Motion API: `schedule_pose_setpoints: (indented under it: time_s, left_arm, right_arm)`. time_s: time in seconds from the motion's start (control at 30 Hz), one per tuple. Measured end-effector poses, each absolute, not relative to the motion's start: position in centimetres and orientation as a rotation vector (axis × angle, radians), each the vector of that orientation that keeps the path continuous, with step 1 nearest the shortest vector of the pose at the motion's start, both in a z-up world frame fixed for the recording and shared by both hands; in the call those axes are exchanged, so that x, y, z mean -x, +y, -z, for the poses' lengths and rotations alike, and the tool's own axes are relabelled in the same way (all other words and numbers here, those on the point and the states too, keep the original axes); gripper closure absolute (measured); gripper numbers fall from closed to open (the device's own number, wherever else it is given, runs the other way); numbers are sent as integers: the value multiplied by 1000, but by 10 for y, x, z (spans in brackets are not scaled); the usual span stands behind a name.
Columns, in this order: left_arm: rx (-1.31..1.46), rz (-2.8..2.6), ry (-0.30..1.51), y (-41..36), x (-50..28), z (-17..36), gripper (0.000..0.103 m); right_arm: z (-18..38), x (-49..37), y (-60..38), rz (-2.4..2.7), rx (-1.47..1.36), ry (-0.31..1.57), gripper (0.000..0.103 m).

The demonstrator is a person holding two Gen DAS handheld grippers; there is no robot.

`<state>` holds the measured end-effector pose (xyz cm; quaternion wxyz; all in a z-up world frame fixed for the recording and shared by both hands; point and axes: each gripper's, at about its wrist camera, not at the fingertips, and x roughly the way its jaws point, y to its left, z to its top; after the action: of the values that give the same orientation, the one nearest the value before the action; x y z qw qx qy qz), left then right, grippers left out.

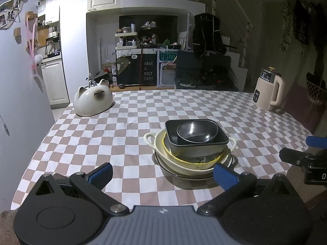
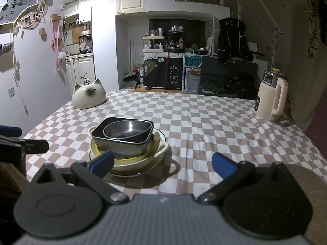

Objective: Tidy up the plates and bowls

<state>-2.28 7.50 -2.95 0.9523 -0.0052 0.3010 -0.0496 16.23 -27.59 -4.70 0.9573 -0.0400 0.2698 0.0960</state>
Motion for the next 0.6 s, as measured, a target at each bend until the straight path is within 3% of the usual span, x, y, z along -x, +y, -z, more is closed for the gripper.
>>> schedule_pose_setpoints:
  time_s: [0.6]
  left_arm:
    - [4,102,620,74,22,30,0]
  right_arm:
    - [48,-163,-276,-196,86,553,1]
